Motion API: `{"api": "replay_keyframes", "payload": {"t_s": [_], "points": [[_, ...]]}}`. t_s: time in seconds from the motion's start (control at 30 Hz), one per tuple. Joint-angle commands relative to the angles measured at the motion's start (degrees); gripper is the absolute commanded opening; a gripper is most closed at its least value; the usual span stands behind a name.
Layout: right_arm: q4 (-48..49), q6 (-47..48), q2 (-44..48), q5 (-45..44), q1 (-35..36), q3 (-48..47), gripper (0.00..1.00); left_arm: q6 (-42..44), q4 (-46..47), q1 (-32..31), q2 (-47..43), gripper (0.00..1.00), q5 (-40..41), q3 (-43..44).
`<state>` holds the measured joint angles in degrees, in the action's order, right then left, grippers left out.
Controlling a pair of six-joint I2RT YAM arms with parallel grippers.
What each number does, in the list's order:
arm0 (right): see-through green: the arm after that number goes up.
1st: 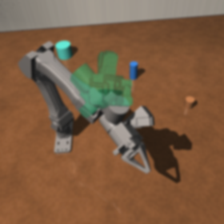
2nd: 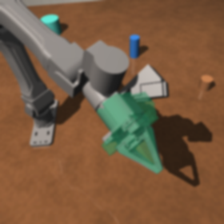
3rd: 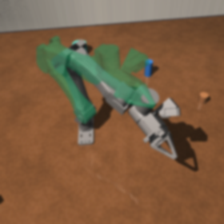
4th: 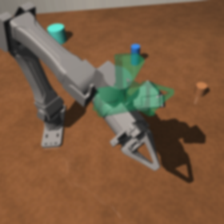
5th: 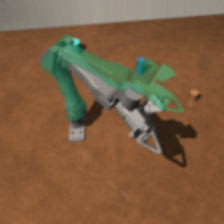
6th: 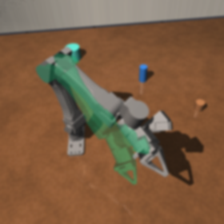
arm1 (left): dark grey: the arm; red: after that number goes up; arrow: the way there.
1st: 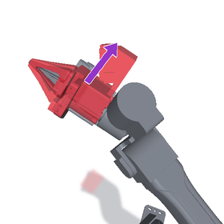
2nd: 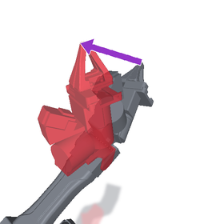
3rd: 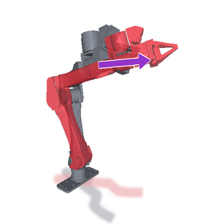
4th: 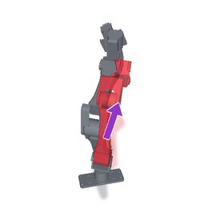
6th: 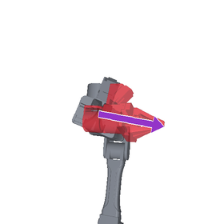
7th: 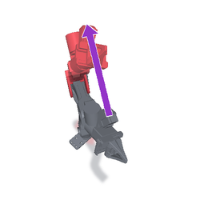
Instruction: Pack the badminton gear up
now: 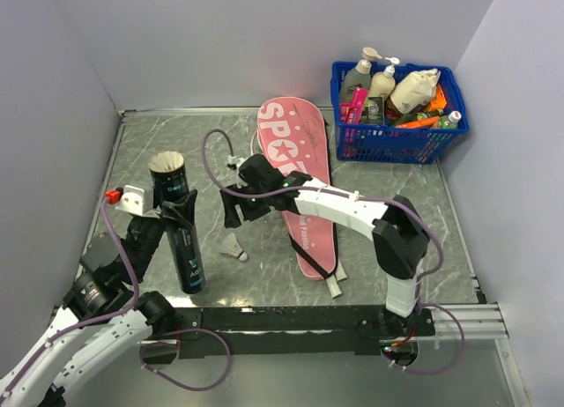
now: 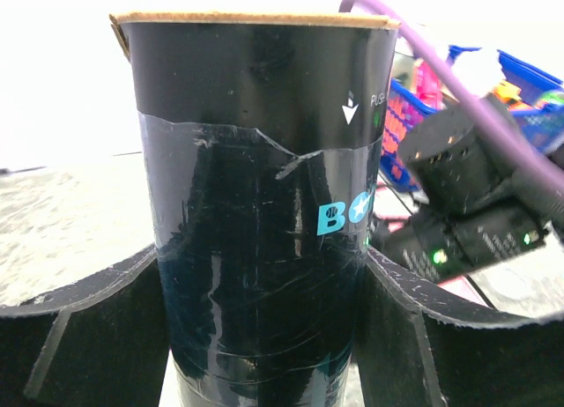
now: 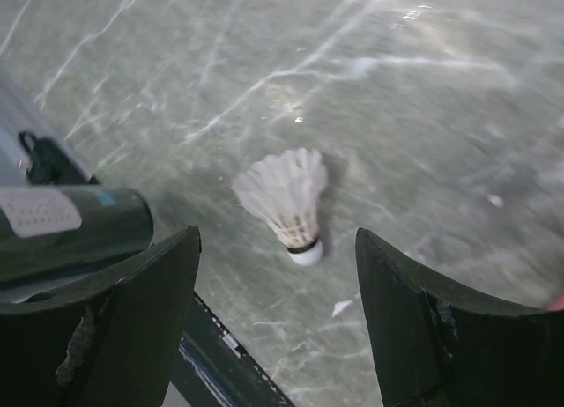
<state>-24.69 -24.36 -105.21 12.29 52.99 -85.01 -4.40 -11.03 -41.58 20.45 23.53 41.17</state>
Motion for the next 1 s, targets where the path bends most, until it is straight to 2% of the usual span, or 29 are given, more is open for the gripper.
{"api": "replay_keyframes", "payload": {"t_s": [0.0, 0.13, 0.33, 0.57, 0.97], "points": [[3.3, 9.6, -4.9, 11.9, 0.4, -6.7, 0.78, -1.9, 3.6, 0.8, -1.0, 0.01, 4.4, 2.3], [-5.5, 16.7, -12.2, 15.4, 0.3, -19.0, 0.78, -2.3, 3.9, 1.5, -1.6, 0.01, 4.2, 2.1], [-12.1, 25.7, -18.5, 20.4, 0.1, -26.9, 0.78, -2.3, 4.5, 2.5, -2.8, 0.01, 3.4, 1.6], [-14.9, 30.6, -22.4, 28.7, 0.0, -27.8, 0.78, -2.6, 4.7, 3.7, -3.3, 0.01, 2.3, 1.6], [-18.7, 34.1, -27.1, 33.9, 0.3, -29.9, 0.78, -2.9, 4.9, 4.7, -2.9, 0.01, 0.9, 1.5]]}}
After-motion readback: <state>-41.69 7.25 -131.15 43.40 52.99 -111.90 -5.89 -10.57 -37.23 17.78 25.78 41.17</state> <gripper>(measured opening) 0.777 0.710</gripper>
